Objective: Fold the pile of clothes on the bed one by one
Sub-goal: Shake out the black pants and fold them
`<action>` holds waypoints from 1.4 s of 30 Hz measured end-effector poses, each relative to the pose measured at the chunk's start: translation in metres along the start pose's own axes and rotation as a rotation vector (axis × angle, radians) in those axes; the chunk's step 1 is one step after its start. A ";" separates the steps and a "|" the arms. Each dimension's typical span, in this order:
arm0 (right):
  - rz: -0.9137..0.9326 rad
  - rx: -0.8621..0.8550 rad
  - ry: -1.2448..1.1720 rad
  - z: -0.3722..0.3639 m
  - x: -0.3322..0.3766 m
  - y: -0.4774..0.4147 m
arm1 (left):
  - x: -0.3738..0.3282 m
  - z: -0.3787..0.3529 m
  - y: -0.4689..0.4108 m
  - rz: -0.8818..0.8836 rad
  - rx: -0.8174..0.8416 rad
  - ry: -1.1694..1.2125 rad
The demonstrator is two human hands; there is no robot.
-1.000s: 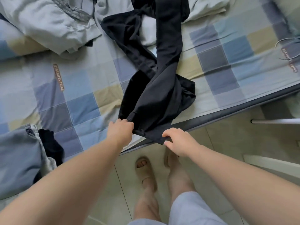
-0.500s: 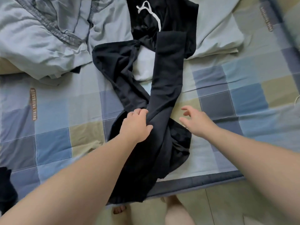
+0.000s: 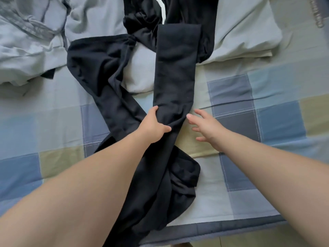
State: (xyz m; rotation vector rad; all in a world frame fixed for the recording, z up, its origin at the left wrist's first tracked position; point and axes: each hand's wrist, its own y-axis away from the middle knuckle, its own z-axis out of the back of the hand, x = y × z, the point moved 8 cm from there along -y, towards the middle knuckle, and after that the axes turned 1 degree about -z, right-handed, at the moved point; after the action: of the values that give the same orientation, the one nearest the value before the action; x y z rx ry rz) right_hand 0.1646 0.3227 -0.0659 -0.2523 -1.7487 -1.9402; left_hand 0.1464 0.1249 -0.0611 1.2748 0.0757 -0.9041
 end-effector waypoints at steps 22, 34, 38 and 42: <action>0.424 0.260 0.363 -0.079 0.223 0.433 | -0.102 0.251 0.383 -0.471 -0.292 -0.153; 0.910 0.064 0.293 -0.005 0.337 0.652 | -0.220 0.318 0.532 -0.726 -0.065 -0.036; 1.044 -0.087 0.272 0.029 0.345 0.668 | -0.274 0.347 0.603 -0.877 -0.268 -0.018; 1.110 0.033 0.331 0.008 0.337 0.681 | -0.331 0.339 0.674 -0.969 -0.404 -0.287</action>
State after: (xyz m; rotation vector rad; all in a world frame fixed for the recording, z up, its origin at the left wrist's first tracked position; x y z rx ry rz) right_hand 0.2063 0.2213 0.6858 -0.6701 -1.0318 -1.0469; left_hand 0.1995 0.0228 0.7543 0.6760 0.6564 -1.7802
